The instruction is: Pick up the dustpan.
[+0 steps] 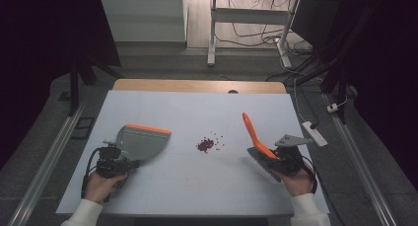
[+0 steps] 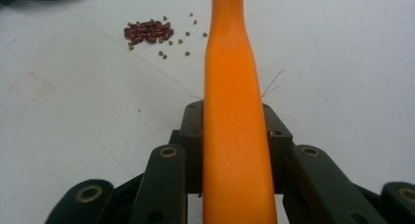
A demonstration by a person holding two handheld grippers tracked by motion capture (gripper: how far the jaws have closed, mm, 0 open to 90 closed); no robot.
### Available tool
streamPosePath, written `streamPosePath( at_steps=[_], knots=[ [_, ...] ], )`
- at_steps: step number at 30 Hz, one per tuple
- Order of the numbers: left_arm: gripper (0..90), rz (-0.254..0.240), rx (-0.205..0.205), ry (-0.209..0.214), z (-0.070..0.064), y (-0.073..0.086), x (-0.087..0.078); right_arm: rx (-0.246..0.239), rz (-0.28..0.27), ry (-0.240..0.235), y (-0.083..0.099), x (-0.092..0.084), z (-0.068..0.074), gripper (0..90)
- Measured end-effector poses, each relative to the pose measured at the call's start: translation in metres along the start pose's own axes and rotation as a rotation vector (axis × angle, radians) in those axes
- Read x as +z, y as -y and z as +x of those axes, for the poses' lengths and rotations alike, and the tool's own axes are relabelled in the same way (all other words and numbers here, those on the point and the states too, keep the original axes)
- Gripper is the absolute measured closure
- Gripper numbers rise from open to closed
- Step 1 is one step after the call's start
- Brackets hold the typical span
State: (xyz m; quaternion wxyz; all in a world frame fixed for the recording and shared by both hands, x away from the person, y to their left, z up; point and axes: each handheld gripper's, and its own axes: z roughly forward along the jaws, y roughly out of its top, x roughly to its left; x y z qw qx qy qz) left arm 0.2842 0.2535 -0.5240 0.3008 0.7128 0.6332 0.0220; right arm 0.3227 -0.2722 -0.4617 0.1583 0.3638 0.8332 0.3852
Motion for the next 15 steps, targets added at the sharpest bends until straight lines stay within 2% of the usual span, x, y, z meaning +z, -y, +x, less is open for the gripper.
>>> streamPosePath(
  at_steps=[15],
  knots=[
    [61.1, -0.033, 0.015, 0.036, 0.0078, 0.0010, -0.0018, 0.003, -0.002, 0.003, 0.0004, -0.0009, -0.0010, 69.4]
  ],
)
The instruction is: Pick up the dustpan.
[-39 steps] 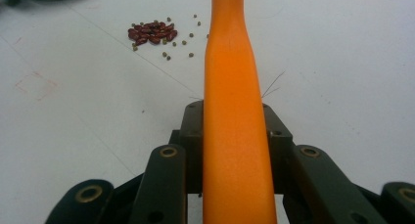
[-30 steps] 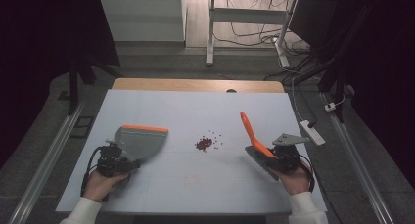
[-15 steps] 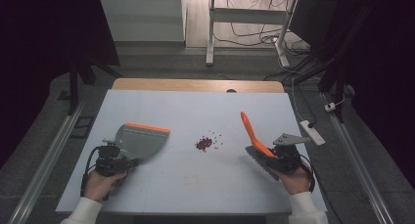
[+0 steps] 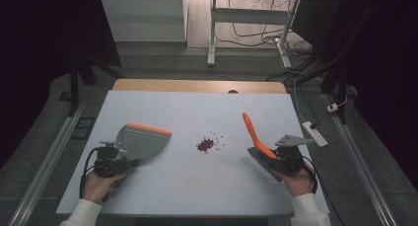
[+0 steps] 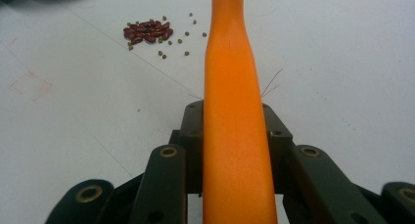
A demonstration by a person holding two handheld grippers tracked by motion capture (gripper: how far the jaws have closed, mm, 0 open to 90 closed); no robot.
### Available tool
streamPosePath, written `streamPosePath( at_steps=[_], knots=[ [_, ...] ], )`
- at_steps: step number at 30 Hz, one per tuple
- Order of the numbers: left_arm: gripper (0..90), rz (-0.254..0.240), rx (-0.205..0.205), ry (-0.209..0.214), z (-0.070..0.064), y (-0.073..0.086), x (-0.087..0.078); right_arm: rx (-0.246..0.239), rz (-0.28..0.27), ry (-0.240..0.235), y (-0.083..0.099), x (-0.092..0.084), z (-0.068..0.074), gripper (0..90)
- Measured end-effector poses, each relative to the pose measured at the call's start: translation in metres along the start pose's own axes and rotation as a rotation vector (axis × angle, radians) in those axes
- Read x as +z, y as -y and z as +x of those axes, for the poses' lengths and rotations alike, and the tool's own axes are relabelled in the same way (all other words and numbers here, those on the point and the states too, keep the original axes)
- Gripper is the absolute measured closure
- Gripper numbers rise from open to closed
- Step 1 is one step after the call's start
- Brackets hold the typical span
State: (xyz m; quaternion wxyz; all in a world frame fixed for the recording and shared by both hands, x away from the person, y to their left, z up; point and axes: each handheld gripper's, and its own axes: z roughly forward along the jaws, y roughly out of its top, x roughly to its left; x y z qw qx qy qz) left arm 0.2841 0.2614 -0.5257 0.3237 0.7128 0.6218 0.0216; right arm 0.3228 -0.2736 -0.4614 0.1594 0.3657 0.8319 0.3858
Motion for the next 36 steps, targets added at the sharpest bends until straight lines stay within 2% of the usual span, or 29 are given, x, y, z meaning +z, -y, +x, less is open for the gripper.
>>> streamPosePath(
  at_steps=[7, 16, 22, 26, 32, 36],
  knots=[
    [61.2, -0.054, 0.021, 0.034, 0.002, 0.000, -0.004, -0.002, -0.001, -0.002, 0.000, 0.000, 0.000, 69.4],
    [61.2, -0.077, 0.048, 0.061, 0.005, 0.000, -0.006, -0.003, 0.000, 0.000, -0.001, 0.001, 0.000, 69.3],
    [61.2, -0.117, 0.074, 0.093, 0.008, -0.004, -0.007, 0.004, 0.004, 0.005, -0.001, 0.004, 0.001, 69.3],
    [61.2, -0.129, 0.103, 0.128, 0.014, -0.013, -0.003, 0.025, 0.005, 0.001, -0.001, 0.007, 0.000, 69.3],
    [61.2, -0.142, 0.167, 0.136, 0.016, -0.025, 0.001, 0.035, 0.004, 0.018, -0.003, 0.011, 0.000, 69.4],
    [61.2, -0.147, 0.206, 0.144, 0.013, -0.027, 0.003, 0.038, 0.009, 0.030, -0.004, 0.014, 0.001, 69.4]
  ],
)
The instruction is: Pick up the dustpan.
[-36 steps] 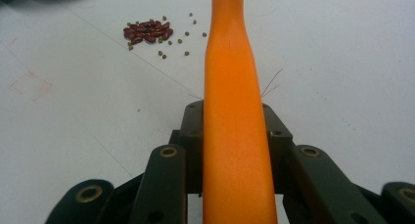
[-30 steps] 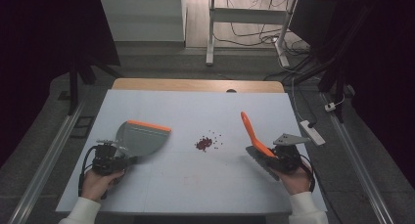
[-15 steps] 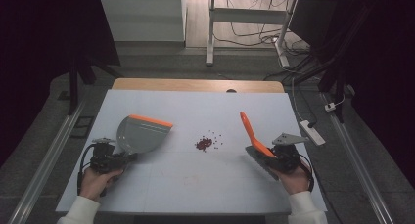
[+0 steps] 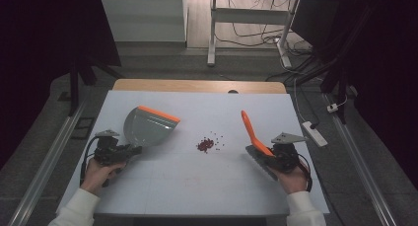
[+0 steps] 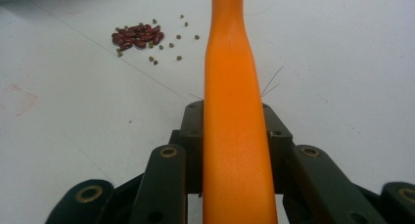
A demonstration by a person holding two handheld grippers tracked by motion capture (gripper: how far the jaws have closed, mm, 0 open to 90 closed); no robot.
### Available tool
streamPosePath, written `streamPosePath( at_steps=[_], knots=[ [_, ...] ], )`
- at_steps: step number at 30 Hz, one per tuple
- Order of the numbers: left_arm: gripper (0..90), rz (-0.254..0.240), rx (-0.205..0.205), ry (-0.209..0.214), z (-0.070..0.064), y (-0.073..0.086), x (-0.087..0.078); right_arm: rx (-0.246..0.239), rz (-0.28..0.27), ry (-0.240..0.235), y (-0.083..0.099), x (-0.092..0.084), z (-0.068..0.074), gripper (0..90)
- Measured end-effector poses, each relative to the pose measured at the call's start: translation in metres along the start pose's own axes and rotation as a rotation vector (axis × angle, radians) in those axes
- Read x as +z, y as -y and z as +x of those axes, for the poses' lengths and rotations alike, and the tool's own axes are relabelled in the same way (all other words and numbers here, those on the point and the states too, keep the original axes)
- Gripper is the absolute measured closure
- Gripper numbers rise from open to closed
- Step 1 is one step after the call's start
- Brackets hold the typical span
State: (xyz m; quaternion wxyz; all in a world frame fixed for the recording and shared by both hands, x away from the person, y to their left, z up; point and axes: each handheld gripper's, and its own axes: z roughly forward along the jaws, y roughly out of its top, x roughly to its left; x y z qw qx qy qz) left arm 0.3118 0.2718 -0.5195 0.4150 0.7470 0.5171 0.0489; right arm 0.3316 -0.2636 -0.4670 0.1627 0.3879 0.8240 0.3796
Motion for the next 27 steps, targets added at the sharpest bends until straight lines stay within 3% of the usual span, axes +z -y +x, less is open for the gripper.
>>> streamPosePath(
  at_steps=[15, 27],
  knots=[
    [61.2, 0.004, 0.137, 0.048, -0.028, 0.003, -0.002, 0.008, -0.035, -0.009, -0.005, -0.003, 0.004, 69.4],
    [61.2, 0.034, 0.204, 0.096, -0.034, 0.002, -0.004, 0.007, -0.050, -0.010, -0.010, -0.001, 0.003, 69.4]
  ],
)
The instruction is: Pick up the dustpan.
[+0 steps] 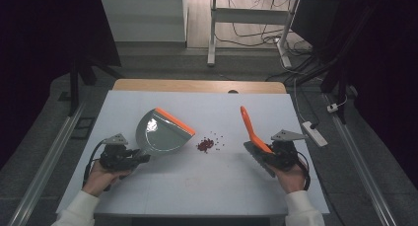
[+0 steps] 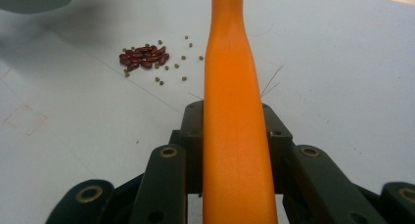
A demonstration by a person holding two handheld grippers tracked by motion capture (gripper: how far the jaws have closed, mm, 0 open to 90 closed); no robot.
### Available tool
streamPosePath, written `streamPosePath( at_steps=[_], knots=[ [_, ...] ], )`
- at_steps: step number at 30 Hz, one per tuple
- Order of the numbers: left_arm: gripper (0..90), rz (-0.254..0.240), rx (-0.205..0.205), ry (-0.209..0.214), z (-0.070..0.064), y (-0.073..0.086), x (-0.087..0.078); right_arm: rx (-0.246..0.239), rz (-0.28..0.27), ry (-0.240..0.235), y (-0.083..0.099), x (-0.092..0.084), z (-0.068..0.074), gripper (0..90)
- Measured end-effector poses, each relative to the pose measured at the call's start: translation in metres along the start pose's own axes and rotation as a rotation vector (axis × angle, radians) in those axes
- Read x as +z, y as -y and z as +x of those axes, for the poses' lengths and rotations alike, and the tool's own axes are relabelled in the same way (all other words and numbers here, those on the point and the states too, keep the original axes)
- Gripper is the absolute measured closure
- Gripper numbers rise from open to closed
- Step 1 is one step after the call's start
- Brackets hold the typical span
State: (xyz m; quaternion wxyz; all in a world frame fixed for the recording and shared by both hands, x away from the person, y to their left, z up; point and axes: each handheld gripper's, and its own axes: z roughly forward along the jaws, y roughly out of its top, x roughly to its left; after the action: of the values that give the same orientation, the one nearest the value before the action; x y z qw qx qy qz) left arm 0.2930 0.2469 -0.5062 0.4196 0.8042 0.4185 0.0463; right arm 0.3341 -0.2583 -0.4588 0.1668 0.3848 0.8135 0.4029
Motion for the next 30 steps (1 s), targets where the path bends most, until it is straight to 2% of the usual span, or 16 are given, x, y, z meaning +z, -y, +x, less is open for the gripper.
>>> streamPosePath(
  at_steps=[7, 18, 21, 30],
  knots=[
    [61.2, 0.021, 0.038, 0.021, -0.005, -0.001, 0.002, 0.015, -0.003, 0.002, -0.002, 0.005, -0.004, 69.4],
    [61.1, 0.037, 0.053, 0.034, -0.005, 0.000, -0.002, 0.019, -0.009, 0.008, -0.005, 0.008, -0.007, 69.4],
    [61.1, 0.043, 0.068, 0.038, -0.006, -0.001, -0.003, 0.018, -0.008, 0.007, -0.007, 0.009, -0.006, 69.4],
    [61.1, 0.062, 0.088, 0.046, -0.009, -0.002, -0.005, 0.001, -0.012, -0.002, -0.015, 0.016, -0.004, 69.4]
  ],
)
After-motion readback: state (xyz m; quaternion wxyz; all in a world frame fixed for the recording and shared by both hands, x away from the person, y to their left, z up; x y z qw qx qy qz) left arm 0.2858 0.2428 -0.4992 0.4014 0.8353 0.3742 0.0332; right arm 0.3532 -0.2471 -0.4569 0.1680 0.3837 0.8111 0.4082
